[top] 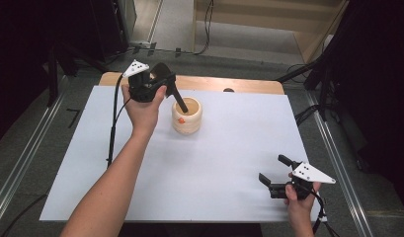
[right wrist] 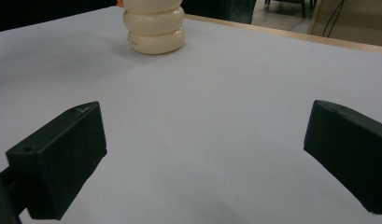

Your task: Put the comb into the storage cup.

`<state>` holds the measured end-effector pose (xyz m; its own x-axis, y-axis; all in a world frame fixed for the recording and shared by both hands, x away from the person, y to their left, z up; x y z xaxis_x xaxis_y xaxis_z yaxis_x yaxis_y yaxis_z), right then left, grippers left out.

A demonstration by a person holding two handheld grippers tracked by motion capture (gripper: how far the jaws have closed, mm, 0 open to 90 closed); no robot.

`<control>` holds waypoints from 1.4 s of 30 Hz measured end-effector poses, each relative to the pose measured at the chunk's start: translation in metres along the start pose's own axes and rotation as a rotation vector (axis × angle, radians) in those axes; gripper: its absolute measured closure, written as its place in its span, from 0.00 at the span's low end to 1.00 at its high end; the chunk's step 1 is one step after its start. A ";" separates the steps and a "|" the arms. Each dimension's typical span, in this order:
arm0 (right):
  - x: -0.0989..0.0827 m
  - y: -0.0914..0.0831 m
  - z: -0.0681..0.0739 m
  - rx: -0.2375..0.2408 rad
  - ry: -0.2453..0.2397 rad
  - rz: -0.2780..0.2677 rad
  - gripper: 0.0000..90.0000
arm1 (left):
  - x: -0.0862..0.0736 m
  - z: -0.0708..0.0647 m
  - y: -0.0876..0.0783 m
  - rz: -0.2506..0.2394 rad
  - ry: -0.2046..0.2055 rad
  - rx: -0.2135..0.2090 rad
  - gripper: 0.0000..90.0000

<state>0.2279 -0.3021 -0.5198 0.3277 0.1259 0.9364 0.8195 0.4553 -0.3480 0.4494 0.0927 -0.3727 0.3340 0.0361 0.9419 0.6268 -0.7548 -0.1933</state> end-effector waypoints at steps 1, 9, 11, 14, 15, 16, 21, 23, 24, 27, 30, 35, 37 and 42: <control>0.000 0.000 0.000 0.000 0.000 0.001 0.00 | -0.001 0.000 0.001 0.003 0.000 0.001 0.93; 0.000 0.001 0.000 0.002 0.001 -0.001 0.00 | -0.011 0.004 0.007 0.016 -0.019 0.020 0.93; -0.001 0.001 0.000 0.004 -0.002 -0.001 0.00 | -0.013 0.004 0.009 0.023 -0.020 0.022 0.93; -0.001 0.001 0.000 0.006 -0.004 0.000 0.00 | -0.016 0.004 0.012 0.029 -0.020 0.025 0.93; -0.001 0.001 0.000 0.005 -0.005 0.000 0.00 | -0.017 0.004 0.012 0.032 -0.018 0.025 0.93; 0.000 0.001 0.000 0.006 -0.005 -0.001 0.00 | -0.018 0.004 0.013 0.034 -0.020 0.025 0.93; 0.000 0.001 0.000 0.005 -0.002 -0.001 0.00 | -0.025 0.004 0.018 0.043 -0.028 0.029 0.93; 0.000 0.001 0.000 0.004 -0.004 0.000 0.00 | -0.028 0.005 0.019 0.046 -0.034 0.027 0.93; -0.001 0.001 0.000 0.005 -0.005 0.000 0.00 | -0.029 0.005 0.020 0.046 -0.045 0.024 0.93; -0.001 0.002 0.000 0.006 -0.006 0.001 0.00 | -0.033 0.004 0.023 0.055 -0.049 0.019 0.93; -0.001 0.002 0.000 0.005 -0.003 0.001 0.00 | -0.037 0.004 0.026 0.062 -0.055 0.019 0.93; -0.001 0.002 0.000 0.005 0.000 0.001 0.00 | -0.042 0.003 0.031 0.074 -0.057 0.019 0.93; -0.001 0.002 -0.001 0.006 0.002 0.001 0.00 | -0.044 0.003 0.032 0.079 -0.057 0.021 0.93; -0.001 0.002 0.000 0.007 0.000 0.002 0.00 | -0.047 0.001 0.036 0.083 -0.060 0.019 0.93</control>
<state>0.2297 -0.3014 -0.5217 0.3292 0.1270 0.9357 0.8155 0.4613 -0.3495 0.4572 0.0649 -0.4241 0.4264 0.0133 0.9045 0.6083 -0.7442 -0.2759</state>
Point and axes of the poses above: each handheld gripper's, and its own axes: y roughly forward along the jaws, x roughly out of its top, z roughly to its left, the point moved 3 cm from there along y, roughly forward along the jaws, and after that the axes turned 6 degrees about -x, right-handed, at the moved point
